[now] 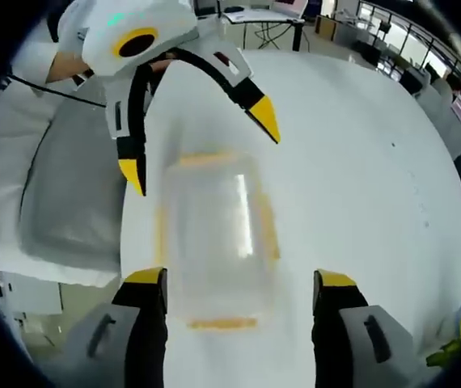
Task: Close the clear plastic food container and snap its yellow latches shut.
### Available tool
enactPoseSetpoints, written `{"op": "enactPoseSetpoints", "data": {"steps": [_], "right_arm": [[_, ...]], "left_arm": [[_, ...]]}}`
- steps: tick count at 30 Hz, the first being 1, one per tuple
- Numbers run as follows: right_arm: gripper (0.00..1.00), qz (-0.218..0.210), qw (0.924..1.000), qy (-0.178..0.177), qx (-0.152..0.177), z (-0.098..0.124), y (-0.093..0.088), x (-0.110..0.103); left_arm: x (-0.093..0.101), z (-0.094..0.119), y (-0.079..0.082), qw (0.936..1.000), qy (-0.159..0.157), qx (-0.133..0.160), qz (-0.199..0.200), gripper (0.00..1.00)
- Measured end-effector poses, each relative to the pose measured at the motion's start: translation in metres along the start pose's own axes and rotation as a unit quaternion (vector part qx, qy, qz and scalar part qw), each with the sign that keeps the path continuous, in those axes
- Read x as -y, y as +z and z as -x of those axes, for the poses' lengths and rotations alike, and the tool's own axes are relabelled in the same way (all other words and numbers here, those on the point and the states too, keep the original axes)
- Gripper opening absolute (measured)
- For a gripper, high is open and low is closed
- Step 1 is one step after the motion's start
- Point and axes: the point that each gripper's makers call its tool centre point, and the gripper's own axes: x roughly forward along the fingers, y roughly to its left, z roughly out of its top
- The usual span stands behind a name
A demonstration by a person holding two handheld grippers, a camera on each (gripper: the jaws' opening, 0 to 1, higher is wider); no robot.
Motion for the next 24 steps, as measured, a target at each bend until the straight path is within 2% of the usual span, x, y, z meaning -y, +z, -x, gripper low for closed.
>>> {"op": "enactPoseSetpoints", "data": {"steps": [8, 13, 16, 21, 24], "right_arm": [[0.75, 0.031, 0.9991, 0.015, -0.027, -0.001, -0.006, -0.015], [0.75, 0.046, 0.9976, 0.024, -0.047, -0.005, -0.015, -0.022], [0.78, 0.047, 0.9973, 0.021, -0.053, -0.007, -0.02, -0.02], [0.78, 0.04, 0.9971, 0.021, -0.06, -0.013, -0.028, -0.018], [0.77, 0.034, 0.9971, 0.017, -0.066, -0.018, -0.035, -0.014]], "left_arm": [[0.001, 0.0, 0.0, 0.9997, -0.022, -0.006, 0.004, 0.92], [0.003, -0.003, -0.007, 0.9989, -0.033, -0.032, -0.008, 0.92], [0.0, -0.007, -0.011, 0.9983, -0.026, -0.047, -0.022, 0.93], [0.001, -0.011, -0.009, 0.9978, -0.038, -0.05, -0.021, 0.92], [0.002, -0.016, -0.007, 0.9971, -0.041, -0.054, -0.035, 0.91]]}}
